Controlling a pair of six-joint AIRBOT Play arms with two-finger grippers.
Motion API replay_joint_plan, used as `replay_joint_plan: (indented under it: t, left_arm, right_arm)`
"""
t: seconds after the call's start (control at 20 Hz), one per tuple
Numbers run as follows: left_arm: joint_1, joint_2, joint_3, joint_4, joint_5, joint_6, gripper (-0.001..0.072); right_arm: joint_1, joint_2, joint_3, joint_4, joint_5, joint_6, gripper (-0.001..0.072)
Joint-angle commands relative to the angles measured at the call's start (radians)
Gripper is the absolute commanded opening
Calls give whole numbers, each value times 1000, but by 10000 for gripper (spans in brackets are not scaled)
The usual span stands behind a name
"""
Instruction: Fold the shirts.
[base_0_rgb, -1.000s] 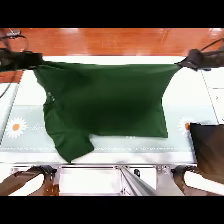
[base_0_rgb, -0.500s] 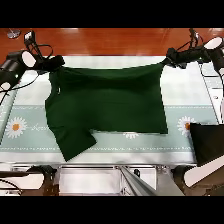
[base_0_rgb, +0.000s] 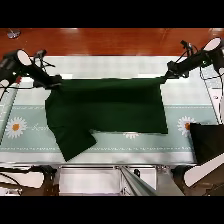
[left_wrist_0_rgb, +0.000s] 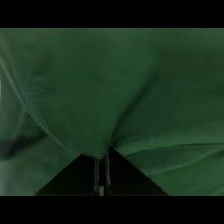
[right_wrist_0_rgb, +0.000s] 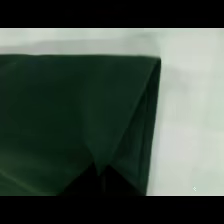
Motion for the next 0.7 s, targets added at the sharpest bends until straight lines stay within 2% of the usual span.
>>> replay_joint_plan:
  t: [0.0,0.05,0.1,0.15,0.3,0.35,0.45,0.55,0.65]
  left_arm:
    - [1,-55,-33,-14,-82,10,60]
    - [4,-59,-33,-14,-101,-9,297]
    - [6,-58,-30,-9,-132,-12,700]
    - [13,-55,-23,2,-174,-12,700]
    - [55,0,-24,7,-224,-3,701]
    - [69,34,-32,10,-235,28,700]
    - [116,132,-112,39,-239,38,701]
    - [190,246,-266,35,-211,41,700]
    - [300,375,-467,-47,-151,64,700]
  right_arm:
    - [31,-4,-85,-40,-19,-5,19]
    - [39,-13,-88,-45,-15,8,173]
    - [40,-16,-87,-44,0,21,561]
    - [39,-13,-85,-45,23,21,628]
    - [-19,23,-72,-62,131,50,628]
    - [-43,48,-82,-77,176,35,628]
    - [-102,133,-179,-150,205,63,628]
    - [-162,264,-355,-100,74,15,628]
    - [-206,412,-579,4,-105,-21,627]
